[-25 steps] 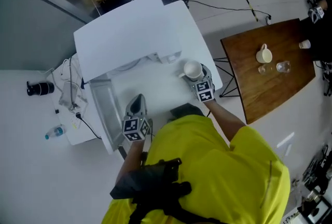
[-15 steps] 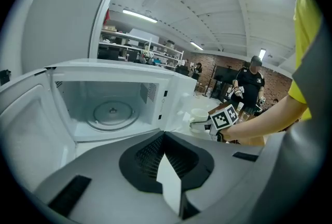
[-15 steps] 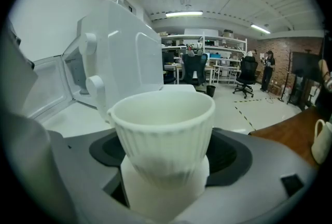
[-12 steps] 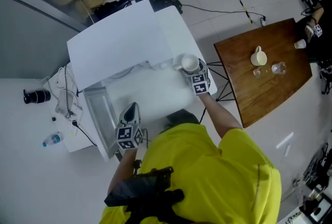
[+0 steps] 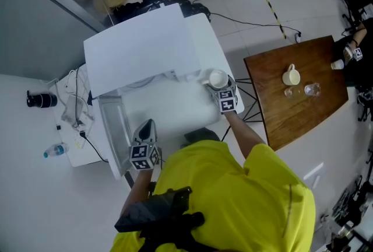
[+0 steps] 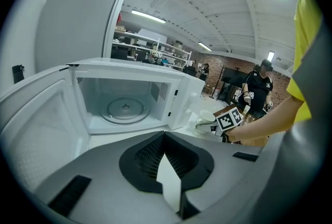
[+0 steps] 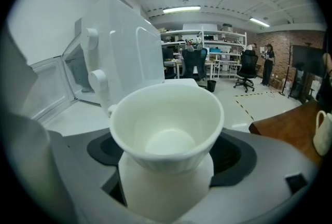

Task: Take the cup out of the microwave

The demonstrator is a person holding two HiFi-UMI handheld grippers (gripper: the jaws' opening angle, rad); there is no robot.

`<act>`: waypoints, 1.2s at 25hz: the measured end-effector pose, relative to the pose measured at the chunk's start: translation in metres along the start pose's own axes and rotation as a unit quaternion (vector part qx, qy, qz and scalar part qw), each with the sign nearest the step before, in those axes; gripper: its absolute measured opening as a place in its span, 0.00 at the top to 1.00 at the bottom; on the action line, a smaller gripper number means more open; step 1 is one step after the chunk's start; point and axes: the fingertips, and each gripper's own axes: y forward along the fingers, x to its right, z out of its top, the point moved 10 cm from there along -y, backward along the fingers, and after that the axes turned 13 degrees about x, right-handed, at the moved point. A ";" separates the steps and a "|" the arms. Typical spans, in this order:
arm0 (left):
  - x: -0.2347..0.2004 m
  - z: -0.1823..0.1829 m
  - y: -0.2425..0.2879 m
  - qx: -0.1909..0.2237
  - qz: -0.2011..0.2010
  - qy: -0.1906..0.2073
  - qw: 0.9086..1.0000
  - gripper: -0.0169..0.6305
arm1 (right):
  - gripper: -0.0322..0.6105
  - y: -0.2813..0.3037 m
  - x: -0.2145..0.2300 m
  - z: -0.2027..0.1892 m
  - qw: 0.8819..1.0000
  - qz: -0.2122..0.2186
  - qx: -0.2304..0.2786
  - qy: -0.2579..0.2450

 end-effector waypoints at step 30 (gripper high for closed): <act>-0.012 0.083 -0.220 0.208 0.125 -0.020 0.970 0.97 | 0.95 -0.242 -0.232 0.227 0.933 0.280 0.225 0.004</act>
